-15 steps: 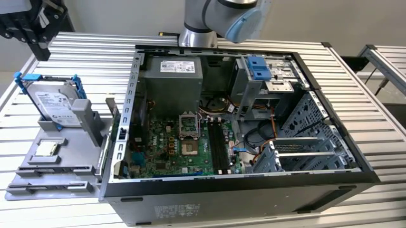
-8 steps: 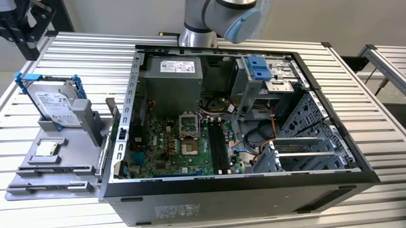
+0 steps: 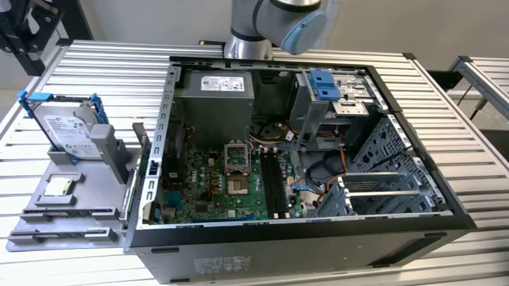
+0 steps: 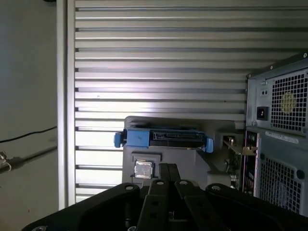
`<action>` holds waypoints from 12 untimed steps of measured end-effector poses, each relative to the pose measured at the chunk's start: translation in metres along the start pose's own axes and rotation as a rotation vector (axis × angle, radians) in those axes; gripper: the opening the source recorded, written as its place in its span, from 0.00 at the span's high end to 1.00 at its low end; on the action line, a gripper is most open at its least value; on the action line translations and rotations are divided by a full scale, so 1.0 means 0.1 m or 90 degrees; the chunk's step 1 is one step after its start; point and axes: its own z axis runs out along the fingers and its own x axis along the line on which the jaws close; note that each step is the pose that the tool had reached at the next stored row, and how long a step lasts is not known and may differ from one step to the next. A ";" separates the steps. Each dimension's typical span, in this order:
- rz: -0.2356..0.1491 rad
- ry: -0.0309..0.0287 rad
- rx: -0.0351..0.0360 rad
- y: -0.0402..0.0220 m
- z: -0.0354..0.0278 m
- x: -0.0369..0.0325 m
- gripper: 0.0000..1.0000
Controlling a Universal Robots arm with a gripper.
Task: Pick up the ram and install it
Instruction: 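Reach for the ram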
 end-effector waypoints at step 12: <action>-0.004 -0.0091 0.0004 0.000 0.000 0.009 1.00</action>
